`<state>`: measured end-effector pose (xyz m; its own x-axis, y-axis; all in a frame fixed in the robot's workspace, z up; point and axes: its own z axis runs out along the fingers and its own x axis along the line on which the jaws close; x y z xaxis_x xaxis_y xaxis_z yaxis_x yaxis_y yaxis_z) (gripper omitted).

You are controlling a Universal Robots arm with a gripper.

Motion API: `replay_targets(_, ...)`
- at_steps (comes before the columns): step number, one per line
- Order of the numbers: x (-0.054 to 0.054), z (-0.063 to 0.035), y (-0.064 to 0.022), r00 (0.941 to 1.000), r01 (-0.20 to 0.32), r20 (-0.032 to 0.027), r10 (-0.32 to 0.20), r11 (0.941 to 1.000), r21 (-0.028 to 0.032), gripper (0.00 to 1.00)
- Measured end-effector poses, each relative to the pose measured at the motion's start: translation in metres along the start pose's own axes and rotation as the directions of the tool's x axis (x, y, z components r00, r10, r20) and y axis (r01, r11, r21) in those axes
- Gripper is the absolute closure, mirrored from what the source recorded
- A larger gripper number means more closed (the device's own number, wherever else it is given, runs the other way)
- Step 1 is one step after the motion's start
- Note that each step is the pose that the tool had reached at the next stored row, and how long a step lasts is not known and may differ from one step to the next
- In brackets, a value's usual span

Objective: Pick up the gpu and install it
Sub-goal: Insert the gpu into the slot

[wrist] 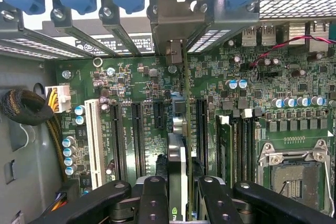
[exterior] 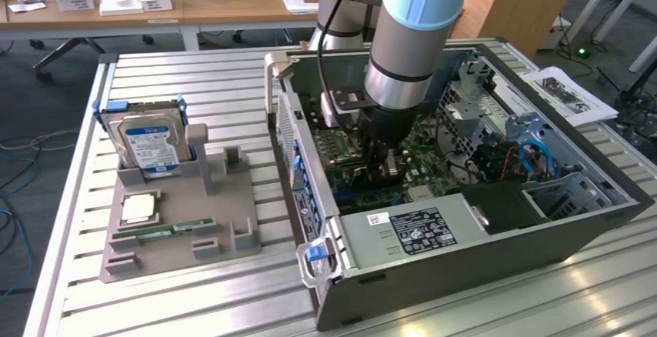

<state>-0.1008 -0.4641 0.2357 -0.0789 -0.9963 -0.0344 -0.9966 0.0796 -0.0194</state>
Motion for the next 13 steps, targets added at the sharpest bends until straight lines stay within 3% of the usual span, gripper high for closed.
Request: replay_targets(13, 0.0001, 0.0000, 0.0010, 1.0000, 0.000, 0.0000, 0.000, 1.0000, 0.0003, 0.73)
